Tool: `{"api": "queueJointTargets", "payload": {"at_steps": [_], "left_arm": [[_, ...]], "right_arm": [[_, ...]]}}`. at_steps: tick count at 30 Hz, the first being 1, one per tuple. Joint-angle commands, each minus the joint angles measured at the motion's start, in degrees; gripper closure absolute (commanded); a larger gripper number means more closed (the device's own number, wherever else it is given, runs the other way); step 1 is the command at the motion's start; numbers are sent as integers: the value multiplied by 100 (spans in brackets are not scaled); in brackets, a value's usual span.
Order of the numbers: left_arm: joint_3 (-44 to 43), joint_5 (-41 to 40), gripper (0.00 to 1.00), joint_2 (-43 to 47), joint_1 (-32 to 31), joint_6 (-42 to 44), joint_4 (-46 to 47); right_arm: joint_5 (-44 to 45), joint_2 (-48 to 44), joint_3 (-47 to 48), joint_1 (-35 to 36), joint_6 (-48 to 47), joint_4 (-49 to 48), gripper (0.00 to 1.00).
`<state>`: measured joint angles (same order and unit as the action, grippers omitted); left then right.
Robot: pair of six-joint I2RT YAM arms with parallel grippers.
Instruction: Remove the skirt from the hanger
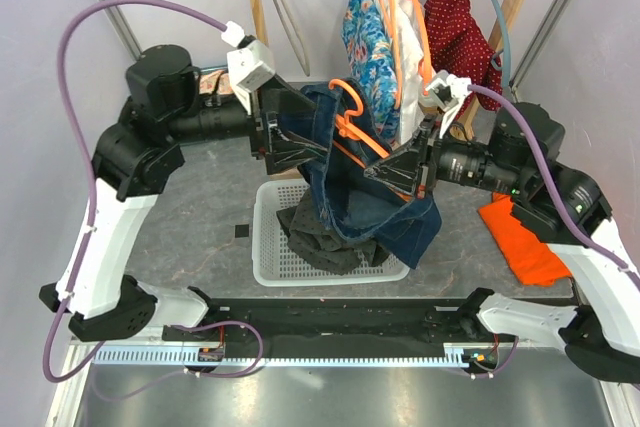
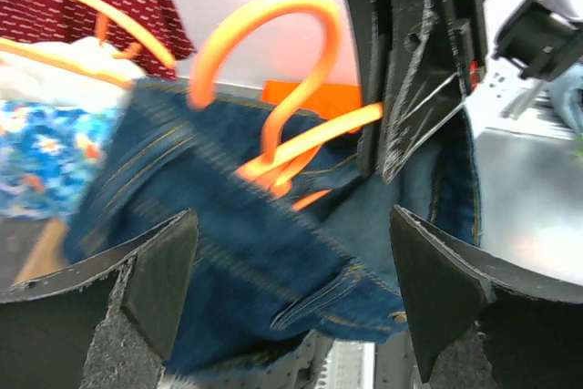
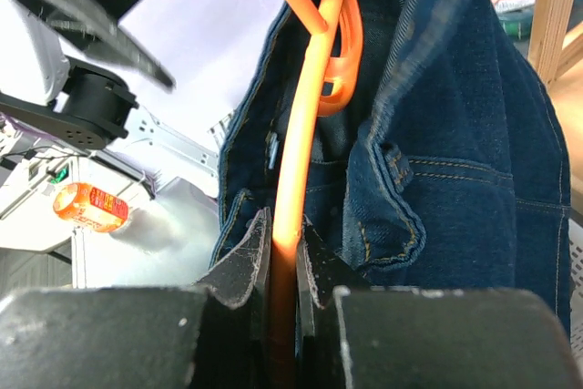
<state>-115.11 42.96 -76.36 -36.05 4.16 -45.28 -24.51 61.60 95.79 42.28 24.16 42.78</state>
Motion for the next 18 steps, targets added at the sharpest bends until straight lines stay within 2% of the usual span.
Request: {"api": "queueJointTargets", "payload": {"at_steps": [1,7,12,18], "left_arm": [[-678,-323,7,148,46,698,-604],[-1565,-1368,6,104,54,1586,-1237],[-1586,-2441,3,147,72,2263,-1143],[-847,-1608,0,51,230,3369,-1088]], "right_arm": [[-36,-359,248,52,-184,-842,100],[-1,-491,212,61,-175,-816,100],[-106,-491,247,61,-114,-815,100],[-422,-518,291,52,44,-912,100]]}}
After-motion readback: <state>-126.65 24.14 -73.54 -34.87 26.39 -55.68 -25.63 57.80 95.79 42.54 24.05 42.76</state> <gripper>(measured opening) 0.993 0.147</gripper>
